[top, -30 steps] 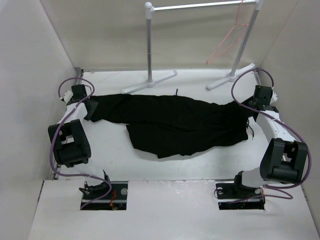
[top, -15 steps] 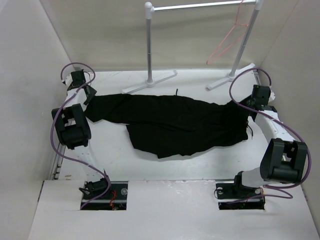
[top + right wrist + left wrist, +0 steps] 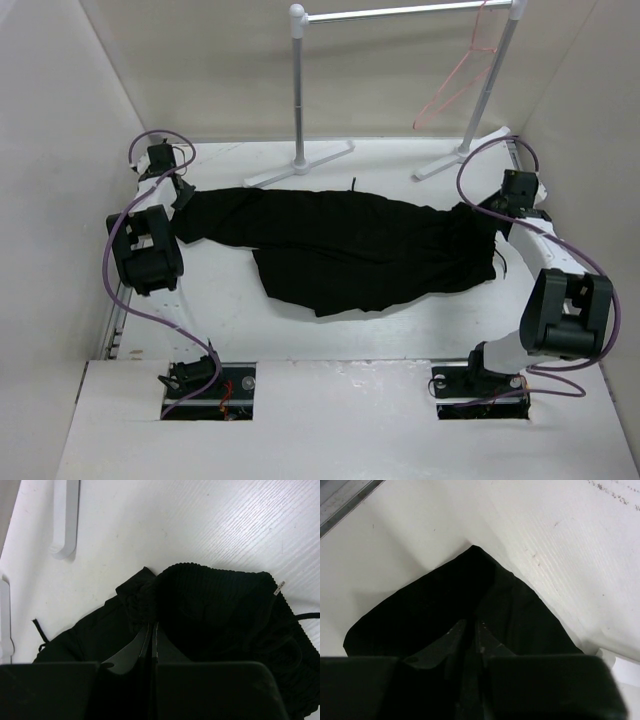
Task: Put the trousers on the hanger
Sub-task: Flatten out the trousers at the center of the board.
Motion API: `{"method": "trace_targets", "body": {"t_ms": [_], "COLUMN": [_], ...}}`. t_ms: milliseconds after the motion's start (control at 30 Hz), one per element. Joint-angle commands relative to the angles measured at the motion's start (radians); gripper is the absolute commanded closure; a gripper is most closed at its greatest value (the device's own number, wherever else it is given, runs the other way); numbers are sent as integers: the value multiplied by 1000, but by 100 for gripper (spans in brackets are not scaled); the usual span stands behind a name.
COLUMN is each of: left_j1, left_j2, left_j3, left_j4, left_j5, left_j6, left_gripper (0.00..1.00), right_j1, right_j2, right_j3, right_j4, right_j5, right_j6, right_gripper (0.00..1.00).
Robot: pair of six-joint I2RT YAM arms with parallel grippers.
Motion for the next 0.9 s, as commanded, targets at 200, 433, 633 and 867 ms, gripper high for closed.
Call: {"method": "trace_targets", "body": {"t_ms": [200, 433, 633, 867], "left_j1": [16, -46, -18, 28], "left_j2": [-237, -522, -612, -301], "left_j3": [-59, -159, -162, 44], "left_j4": [-6, -92, -147, -55], "left_j5": [45, 20, 6, 11], "left_j6": [-91, -143, -135, -122], "left_gripper": [99, 100, 99, 99], "right_j1": [-32, -86, -109, -118], "right_j2": [86, 164, 259, 365], "right_j3": [108, 168, 272, 354], "right_j4": [74, 96, 100, 129], "right_j5": [0, -9, 3, -14], "right_j6": [3, 13, 10, -7], "right_gripper": [95, 95, 95, 95]}}
